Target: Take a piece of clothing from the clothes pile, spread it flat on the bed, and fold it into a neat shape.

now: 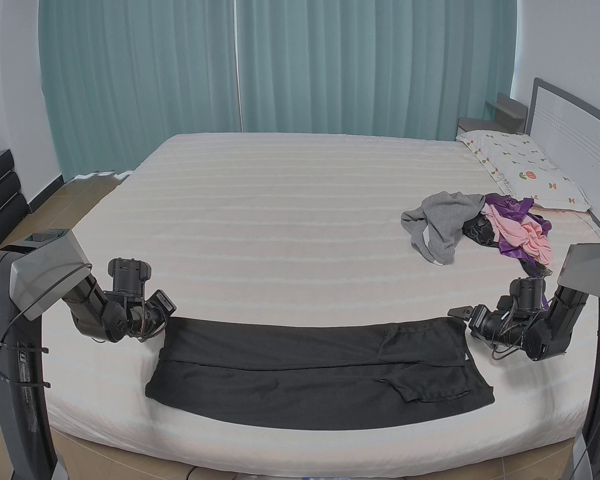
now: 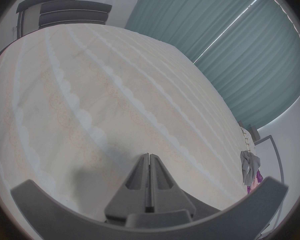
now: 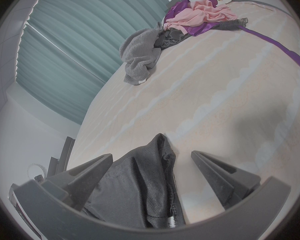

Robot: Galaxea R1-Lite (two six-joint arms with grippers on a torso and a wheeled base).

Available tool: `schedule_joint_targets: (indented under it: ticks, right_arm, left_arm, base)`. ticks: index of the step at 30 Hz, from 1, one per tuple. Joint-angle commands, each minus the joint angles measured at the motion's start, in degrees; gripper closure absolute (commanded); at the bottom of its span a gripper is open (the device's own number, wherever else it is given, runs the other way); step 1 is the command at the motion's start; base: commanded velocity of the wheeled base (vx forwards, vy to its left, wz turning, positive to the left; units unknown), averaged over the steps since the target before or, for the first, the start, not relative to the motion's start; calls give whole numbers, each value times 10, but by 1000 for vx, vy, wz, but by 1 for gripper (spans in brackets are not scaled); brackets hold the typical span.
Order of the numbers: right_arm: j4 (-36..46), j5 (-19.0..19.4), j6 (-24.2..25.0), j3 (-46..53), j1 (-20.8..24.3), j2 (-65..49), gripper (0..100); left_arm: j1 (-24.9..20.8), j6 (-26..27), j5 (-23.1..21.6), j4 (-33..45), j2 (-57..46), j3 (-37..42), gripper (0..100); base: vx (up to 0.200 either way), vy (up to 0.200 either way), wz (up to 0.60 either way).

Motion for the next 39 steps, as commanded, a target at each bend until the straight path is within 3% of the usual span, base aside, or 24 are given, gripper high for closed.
schedule_joint_targets:
  ticks: [1, 2, 3, 27, 28, 29, 37, 39]
  right_arm:
    - [0, 0, 0, -5, 1, 5, 0]
    - [1, 0, 0, -8, 3, 6, 0]
    - [1, 0, 0, -10, 5, 9, 100]
    - [-6, -18, 23, -28, 1, 17, 100]
    - [-6, -18, 23, -27, 1, 17, 0]
    - [-6, -18, 23, -27, 1, 17, 0]
    - [-6, -10, 30, -8, -4, -5, 0]
    - [-10, -10, 51, -5, -5, -12, 0]
  left_arm:
    - [3, 1, 0, -1, 3, -1, 100]
    - [3, 0, 0, -1, 3, -1, 100]
    - [3, 1, 0, -1, 4, 0, 100]
    - [3, -2, -2, 0, 3, 3, 100]
    - [3, -2, -3, 1, 1, 4, 100]
    - [3, -3, -4, 2, 0, 4, 0]
    - [6, -3, -9, 5, -3, 3, 0]
    - [11, -4, -10, 5, -6, 4, 0]
  base:
    - [0, 0, 0]
    - [0, 0, 0]
    - [0, 0, 0]
    - [0, 0, 0]
    - [0, 0, 0]
    - [0, 0, 0]
    - [0, 0, 0]
    - [0, 0, 0]
